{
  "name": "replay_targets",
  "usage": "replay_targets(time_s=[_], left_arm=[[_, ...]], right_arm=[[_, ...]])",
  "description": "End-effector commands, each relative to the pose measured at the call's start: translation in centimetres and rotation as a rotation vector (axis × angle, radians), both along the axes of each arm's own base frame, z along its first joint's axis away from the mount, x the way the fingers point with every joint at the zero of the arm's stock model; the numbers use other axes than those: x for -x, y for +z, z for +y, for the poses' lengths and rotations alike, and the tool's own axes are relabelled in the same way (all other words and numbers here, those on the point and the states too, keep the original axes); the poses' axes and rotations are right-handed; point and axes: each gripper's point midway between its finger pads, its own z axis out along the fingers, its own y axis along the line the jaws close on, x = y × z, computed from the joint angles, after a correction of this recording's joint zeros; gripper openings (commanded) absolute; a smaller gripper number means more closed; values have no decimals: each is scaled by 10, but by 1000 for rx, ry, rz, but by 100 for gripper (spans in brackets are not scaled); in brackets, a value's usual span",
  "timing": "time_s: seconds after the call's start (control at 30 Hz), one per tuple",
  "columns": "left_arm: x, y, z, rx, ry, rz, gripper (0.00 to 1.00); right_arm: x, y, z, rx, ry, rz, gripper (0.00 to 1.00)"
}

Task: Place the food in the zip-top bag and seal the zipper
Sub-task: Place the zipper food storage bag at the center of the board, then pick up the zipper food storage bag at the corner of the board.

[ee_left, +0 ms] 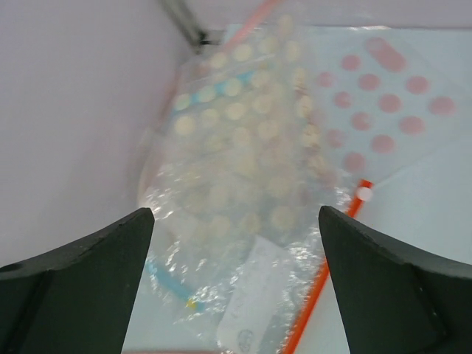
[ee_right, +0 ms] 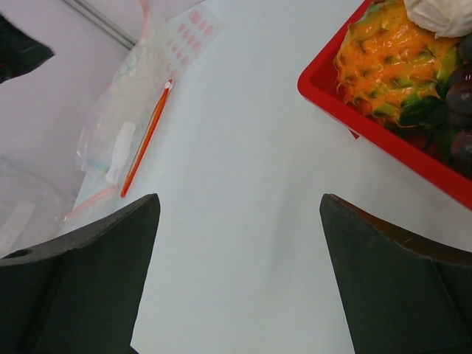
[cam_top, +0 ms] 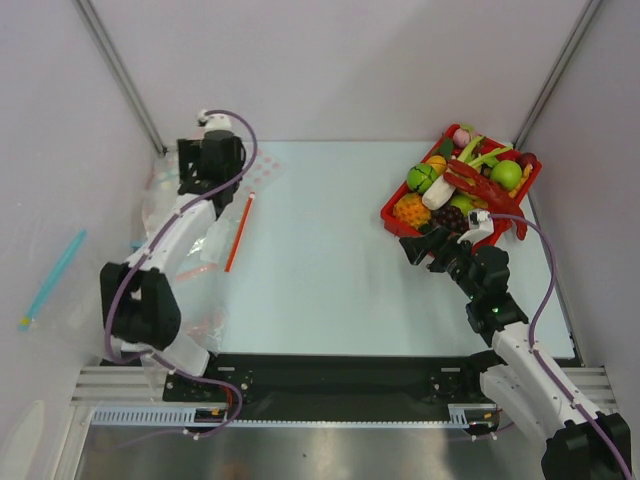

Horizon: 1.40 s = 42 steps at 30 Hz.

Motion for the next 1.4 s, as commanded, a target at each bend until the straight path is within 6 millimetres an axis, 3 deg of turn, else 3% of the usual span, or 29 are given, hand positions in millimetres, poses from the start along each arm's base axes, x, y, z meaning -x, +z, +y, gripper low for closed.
replay_targets(time_s=[0.0, 0.07, 0.1, 0.3, 0.37, 0.4, 0.43, 0.47, 0.5, 0.53, 0.57, 0.6, 0.8, 1.07, 1.37], left_arm=[[-44, -28, -62, -41, -319, 144, 100], [-54, -50, -81, -5, -405, 236, 100], [-68, -57, -89, 1, -435, 259, 100], [-106, -59, -113, -82, -446, 290, 100], [-116, -83, -126, -107, -461, 332, 100], [-126, -73, -131, -113, -458, 306, 100], [-133, -100, -136, -123, -457, 353, 100], [-135, -108, -138, -122, -461, 381, 100], [-146, -100, -144, -108, -469, 353, 100], [-150, -107, -150, -96, -496, 363, 100], [-153, -129, -152, -101, -504, 402, 100], [-161, -124, -154, -113, -510, 384, 100], [-177, -164, -147, -197, -486, 419, 100], [-185, -190, -128, -300, -409, 437, 100], [-185, -234, -107, -203, -419, 506, 98]], right_arm=[[0, 14, 5, -11, 20, -52, 96], [0, 14, 4, -9, 19, -51, 96], [0, 14, 5, -12, 21, -52, 96], [2, 17, 9, -29, 40, -54, 96], [4, 19, 11, -37, 53, -56, 96], [4, 20, 13, -40, 59, -60, 96], [4, 19, 13, -41, 59, -58, 96], [4, 20, 13, -43, 60, -58, 96], [5, 20, 14, -43, 62, -58, 96], [5, 20, 14, -44, 65, -57, 96], [6, 21, 15, -46, 68, -60, 96], [6, 22, 16, -49, 72, -62, 96], [9, 27, 13, -45, 59, -84, 96], [8, 26, 12, -40, 55, -78, 96], [9, 26, 13, -45, 58, -77, 96]])
